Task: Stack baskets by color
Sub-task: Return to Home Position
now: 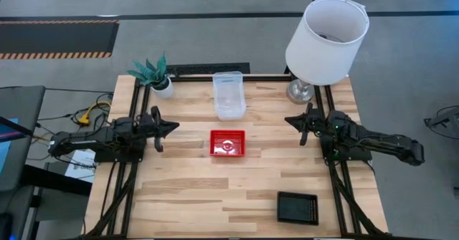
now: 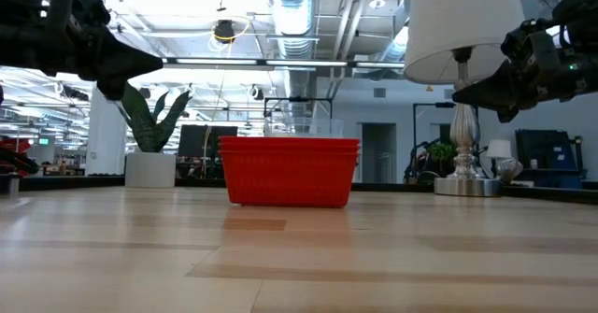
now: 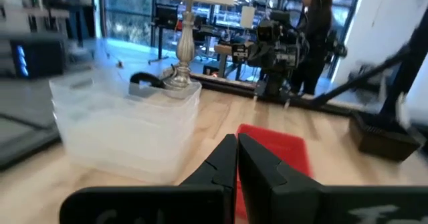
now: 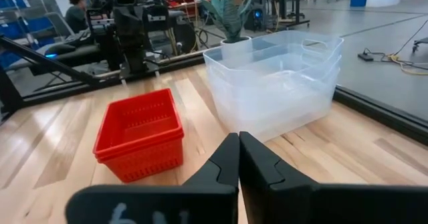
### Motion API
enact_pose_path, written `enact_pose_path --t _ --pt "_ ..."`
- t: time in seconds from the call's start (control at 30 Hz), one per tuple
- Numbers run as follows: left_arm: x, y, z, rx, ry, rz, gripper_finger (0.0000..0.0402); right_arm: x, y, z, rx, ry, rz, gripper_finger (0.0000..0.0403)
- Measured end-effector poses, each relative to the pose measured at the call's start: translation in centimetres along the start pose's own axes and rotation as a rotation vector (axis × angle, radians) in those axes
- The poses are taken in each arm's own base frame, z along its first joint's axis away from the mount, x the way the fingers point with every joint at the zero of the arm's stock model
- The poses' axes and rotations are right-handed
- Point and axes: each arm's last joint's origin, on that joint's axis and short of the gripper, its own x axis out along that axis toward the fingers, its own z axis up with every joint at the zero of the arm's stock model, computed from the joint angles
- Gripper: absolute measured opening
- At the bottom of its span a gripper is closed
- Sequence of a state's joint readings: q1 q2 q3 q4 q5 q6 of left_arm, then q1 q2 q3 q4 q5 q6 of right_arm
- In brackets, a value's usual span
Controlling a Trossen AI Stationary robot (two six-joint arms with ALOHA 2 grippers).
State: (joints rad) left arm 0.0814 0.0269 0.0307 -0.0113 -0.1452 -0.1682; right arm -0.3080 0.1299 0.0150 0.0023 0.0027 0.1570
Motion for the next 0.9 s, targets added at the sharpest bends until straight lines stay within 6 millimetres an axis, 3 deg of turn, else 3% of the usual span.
enact_pose_path --t 0.17,0.47,0.7,0.9 --pt "0.0 0.0 0.0 0.156 0.0 0.0 0.0 -0.01 0.01 0.06 0.0 -0.001 0.0 0.0031" --pt "0.14 -0.02 -0.22 0.144 -0.016 -0.013 0.0 -0.02 0.03 0.15 0.0 -0.005 0.001 0.0033" --pt "0.23 -0.18 -0.39 0.281 -0.009 -0.071 0.0 -0.02 0.03 0.17 0.002 -0.006 0.002 0.0033" --pt "0.23 -0.18 -0.39 0.27 -0.011 -0.071 0.0 -0.03 0.03 0.21 0.002 -0.008 0.003 0.0033"
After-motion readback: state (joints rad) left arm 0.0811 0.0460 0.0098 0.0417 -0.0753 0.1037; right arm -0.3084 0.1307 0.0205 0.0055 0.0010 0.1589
